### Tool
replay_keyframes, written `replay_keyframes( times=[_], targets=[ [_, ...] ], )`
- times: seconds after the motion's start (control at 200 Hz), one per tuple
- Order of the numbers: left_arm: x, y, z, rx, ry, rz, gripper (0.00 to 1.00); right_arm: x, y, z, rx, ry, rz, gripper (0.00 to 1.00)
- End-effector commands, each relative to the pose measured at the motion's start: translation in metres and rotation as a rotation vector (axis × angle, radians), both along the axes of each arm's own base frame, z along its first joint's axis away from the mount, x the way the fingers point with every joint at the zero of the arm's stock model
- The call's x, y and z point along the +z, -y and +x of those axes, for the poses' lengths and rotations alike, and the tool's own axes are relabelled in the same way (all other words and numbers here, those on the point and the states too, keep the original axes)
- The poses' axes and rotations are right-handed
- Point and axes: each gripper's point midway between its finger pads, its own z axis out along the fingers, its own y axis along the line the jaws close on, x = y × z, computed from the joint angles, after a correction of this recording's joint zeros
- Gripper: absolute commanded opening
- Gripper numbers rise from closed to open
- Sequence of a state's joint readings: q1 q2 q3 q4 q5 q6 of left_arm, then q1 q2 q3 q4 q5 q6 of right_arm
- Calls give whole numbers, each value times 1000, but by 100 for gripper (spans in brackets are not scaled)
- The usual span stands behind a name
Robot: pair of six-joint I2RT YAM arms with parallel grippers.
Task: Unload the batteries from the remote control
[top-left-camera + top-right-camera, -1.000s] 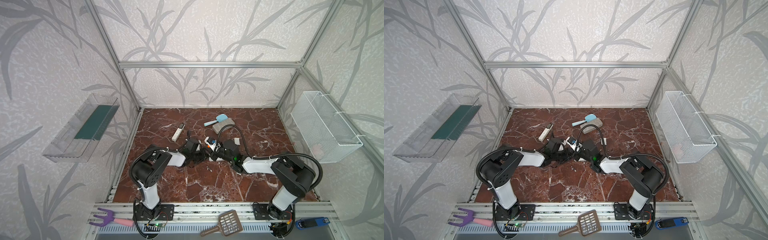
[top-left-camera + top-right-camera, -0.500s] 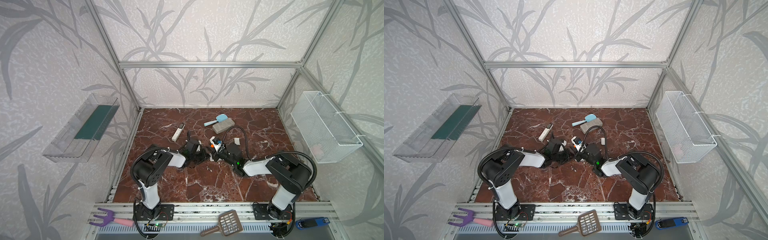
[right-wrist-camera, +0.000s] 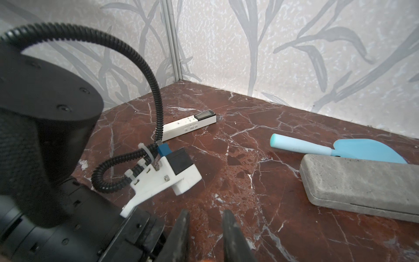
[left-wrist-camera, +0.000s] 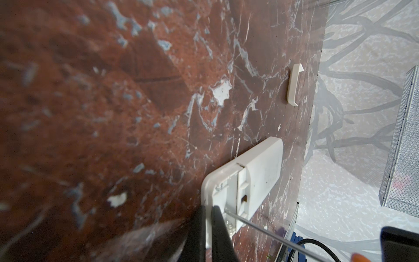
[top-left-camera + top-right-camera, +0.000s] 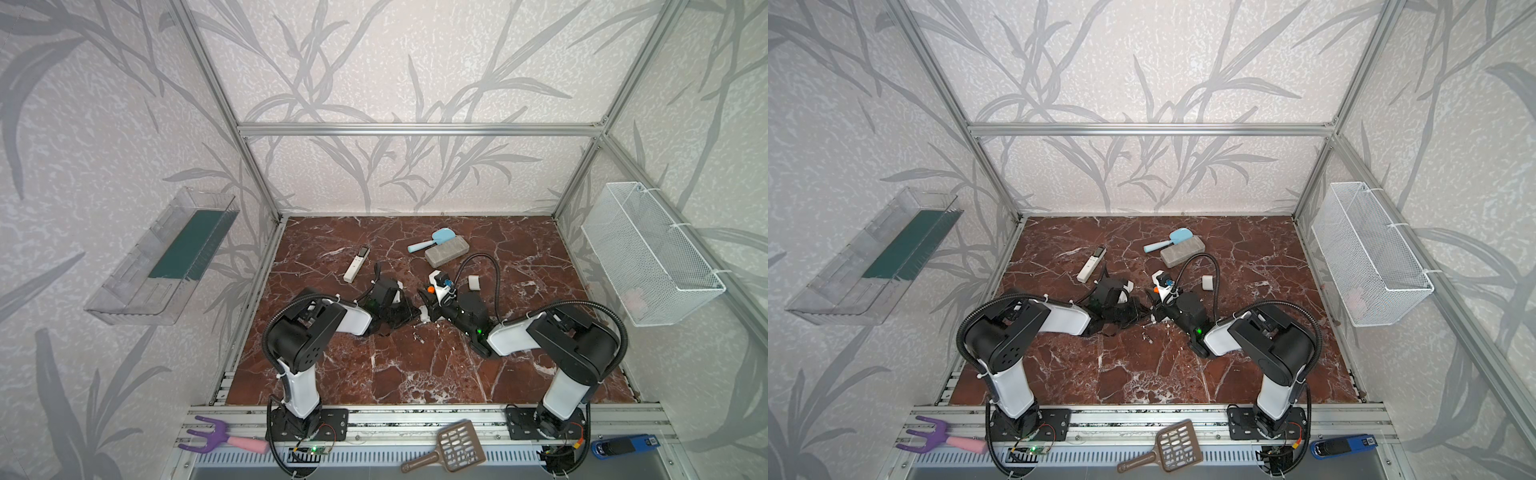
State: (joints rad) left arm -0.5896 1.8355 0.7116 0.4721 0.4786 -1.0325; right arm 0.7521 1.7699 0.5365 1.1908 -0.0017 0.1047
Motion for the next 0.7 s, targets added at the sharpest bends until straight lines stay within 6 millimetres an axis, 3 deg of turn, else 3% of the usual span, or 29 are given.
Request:
replay_keyframes(
  times=[0.0, 0.325, 0.5, 0.515, 0.695],
  targets=[
    [-37, -13, -26, -2, -128, 91, 9, -8, 5, 1, -28, -23, 32, 0],
    [-33, -12, -25, -8, -119, 94, 9, 4, 5, 1, -22, 8, 18, 0],
    [-14, -10, -19, -31, -85, 105, 10, 16, 3, 1, -11, 21, 2, 0],
    [-11, -10, -18, -32, -80, 105, 10, 28, 3, 0, -11, 41, 16, 0],
    [18, -10, -9, -52, -11, 113, 14, 56, 9, 6, -51, 84, -7, 0]
  ],
)
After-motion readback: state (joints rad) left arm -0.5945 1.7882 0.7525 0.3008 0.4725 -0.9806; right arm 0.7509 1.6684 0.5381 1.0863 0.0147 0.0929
